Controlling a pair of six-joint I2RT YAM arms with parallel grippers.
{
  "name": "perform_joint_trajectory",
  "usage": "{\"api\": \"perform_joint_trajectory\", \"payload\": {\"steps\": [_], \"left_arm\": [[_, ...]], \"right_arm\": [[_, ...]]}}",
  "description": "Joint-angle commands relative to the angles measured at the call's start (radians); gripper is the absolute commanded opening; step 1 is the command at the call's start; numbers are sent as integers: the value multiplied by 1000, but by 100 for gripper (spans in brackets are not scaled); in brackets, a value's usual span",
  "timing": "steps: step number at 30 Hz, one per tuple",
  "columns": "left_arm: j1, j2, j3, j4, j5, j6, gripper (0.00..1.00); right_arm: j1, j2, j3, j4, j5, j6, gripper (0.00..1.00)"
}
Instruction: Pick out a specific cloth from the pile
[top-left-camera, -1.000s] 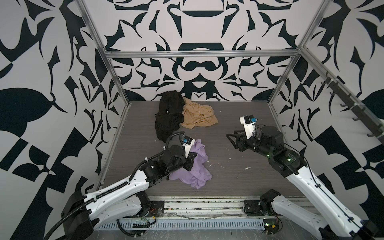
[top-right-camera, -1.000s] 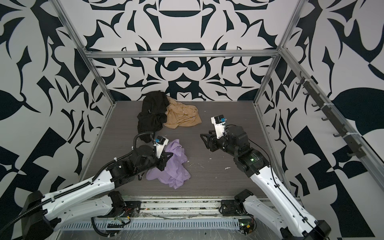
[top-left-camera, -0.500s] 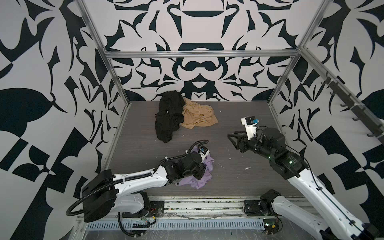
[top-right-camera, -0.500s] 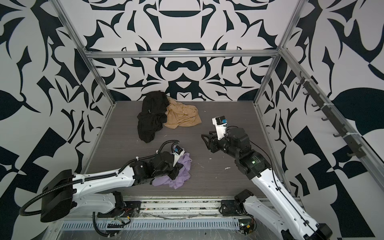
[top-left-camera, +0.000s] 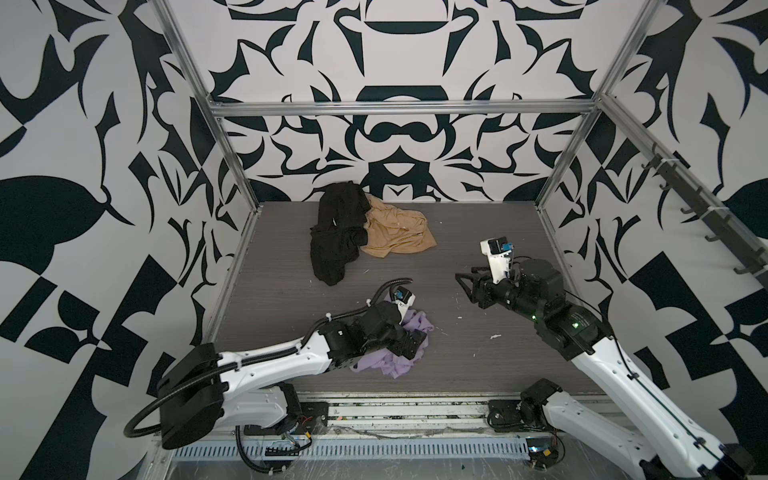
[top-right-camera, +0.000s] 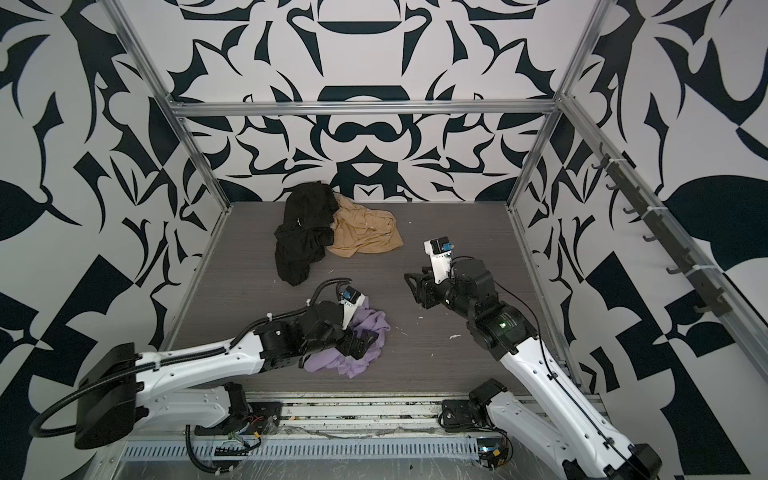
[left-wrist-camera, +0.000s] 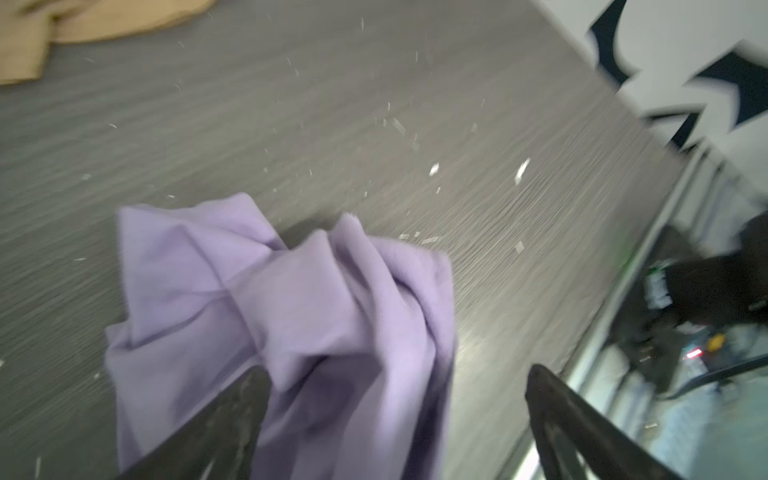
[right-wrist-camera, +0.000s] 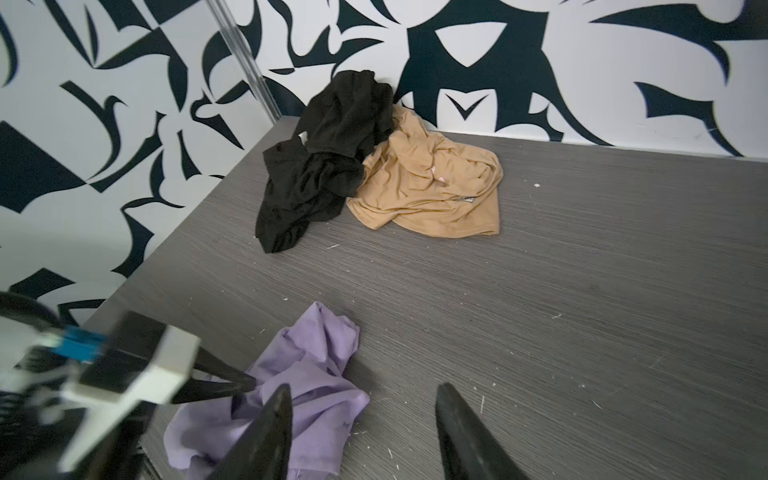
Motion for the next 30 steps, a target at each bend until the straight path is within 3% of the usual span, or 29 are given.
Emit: {"api": "perform_joint_trajectory", "payload": {"steps": [1,2,3,4,8,10,12,14,16,18,20,21,23,25,26,30], "left_arm": [[4,-100,47,-103,-157,2,100],[12,-129,55,-128,-224,18,100],[26,-148,61,-143,-277,28,100],[46,-164,66,-159,-347,32,100],[213,-167,87,-264,-479,43,100],[314,-155,57,-247,-464,112,100],[413,-140,23,-189,-474,207,100],[531,-115,21,-155,-437,277,100],[621,-73,-7,-76,-399,362,100],[701,-23,-77,79,-344,468,100],[810,33,-182,301,-210,527,100],[849,55,-218,399,-191,499,100],[923,95,-300,637,-48,449,100],[940,171,-350,807,-23,460,100],[965,204,-350,856,-6,464,100],[1052,311,-349,952,76,425,100]], "right_arm": [[-4,-23,-40,-8,253,-13,63],[-5,-29,-72,20,400,65,60],[-5,-40,-115,67,464,82,61],[-7,-56,-187,162,499,11,61],[-7,-106,-516,686,561,-345,66],[-12,-94,-633,912,546,-458,70],[-41,-29,-674,973,533,-490,70],[-75,90,-664,949,575,-456,74],[-103,221,-669,1053,619,-407,75],[-133,367,-707,1292,582,-393,75],[-156,548,-733,1575,557,-417,73],[-160,630,-728,1664,573,-423,74],[-181,799,-706,1787,602,-399,74],[-221,822,-675,1759,539,-374,76],[-239,800,-664,1704,532,-353,99],[-248,776,-600,1556,610,-311,100]]}}
